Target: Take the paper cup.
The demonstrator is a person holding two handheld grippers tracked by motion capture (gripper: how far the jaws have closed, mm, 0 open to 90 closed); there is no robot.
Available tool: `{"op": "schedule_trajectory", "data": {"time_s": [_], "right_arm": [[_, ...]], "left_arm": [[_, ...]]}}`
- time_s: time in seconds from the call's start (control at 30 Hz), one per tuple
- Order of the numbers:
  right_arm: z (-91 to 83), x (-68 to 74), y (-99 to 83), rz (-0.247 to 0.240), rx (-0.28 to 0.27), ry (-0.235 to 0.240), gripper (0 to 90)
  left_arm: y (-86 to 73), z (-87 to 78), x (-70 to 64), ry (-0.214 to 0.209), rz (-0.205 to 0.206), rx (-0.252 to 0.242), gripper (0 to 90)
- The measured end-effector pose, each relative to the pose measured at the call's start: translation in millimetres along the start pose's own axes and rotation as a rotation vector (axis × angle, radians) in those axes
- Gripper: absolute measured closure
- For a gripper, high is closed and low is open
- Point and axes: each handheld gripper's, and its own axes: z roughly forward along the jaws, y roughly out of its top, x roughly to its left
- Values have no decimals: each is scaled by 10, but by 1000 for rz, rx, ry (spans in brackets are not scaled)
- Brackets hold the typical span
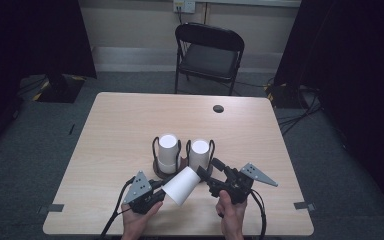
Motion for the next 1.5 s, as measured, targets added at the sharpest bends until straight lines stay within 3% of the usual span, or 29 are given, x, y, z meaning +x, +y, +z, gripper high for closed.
{"op": "schedule_trajectory", "data": {"time_s": [0.3,0.33,0.43,0.57,0.73,0.83,1.0,1.17,1.27,1.5], "right_arm": [[-32,7,-61,-121,47,-27,206],[-39,12,-64,-137,52,-37,202],[-49,29,-77,-184,67,-67,187],[-54,24,-117,-203,92,-59,175],[-70,25,-186,-229,114,-52,147],[-66,37,-215,-245,139,-48,155],[-80,71,-268,-302,161,-65,163],[-90,105,-297,-350,184,-69,164],[-97,120,-315,-375,198,-69,164],[-37,180,-405,-459,281,-43,164]], "left_arm": [[35,-34,134,18,-21,58,853],[42,-35,146,1,-39,66,853],[63,-38,149,-2,-27,96,854],[86,-33,164,5,-21,134,855],[120,9,217,-40,-43,200,856],[122,37,237,-45,-37,228,856],[158,56,244,-53,-41,245,856],[240,77,259,-56,-21,295,857],[260,88,274,-78,-37,314,856],[337,125,296,-78,-17,382,858]]}}
